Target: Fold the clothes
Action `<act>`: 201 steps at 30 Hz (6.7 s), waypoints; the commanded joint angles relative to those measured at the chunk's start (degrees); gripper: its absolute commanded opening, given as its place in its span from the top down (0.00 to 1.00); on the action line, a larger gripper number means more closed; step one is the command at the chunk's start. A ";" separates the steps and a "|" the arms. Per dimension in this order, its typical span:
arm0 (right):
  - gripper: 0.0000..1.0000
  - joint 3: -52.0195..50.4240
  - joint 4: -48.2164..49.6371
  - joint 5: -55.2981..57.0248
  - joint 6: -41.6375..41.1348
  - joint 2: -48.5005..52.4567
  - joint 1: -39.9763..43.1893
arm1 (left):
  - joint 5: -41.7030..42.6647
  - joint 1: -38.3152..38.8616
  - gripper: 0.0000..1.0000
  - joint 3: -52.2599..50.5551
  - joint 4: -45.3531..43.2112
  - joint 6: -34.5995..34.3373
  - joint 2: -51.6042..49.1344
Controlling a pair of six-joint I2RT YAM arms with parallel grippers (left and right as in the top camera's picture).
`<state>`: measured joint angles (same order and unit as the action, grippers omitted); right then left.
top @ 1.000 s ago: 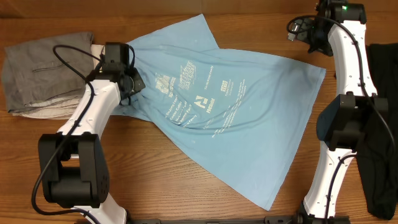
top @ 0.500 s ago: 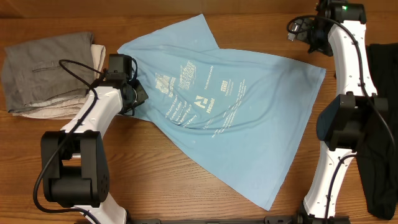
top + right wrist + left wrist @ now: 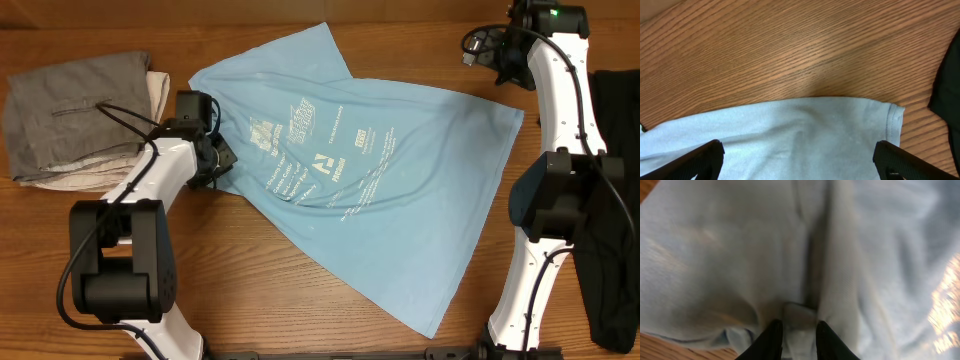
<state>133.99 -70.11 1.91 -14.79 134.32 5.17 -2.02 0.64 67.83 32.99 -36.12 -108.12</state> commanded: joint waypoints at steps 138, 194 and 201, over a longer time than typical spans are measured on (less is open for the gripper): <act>0.00 0.96 0.15 0.11 -0.24 -0.70 0.22 | -6.01 1.20 0.96 -11.54 12.72 4.83 9.86; 0.00 0.96 0.15 0.11 -0.24 -0.70 0.22 | -8.28 -8.68 0.92 -18.08 24.68 -1.51 33.09; 0.00 0.96 0.15 0.11 -0.24 -0.70 0.22 | -5.57 -13.29 0.95 -18.10 16.65 -0.02 24.00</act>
<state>133.99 -70.11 1.91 -14.81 134.32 5.17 -8.64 -11.81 49.43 51.66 -36.51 -80.75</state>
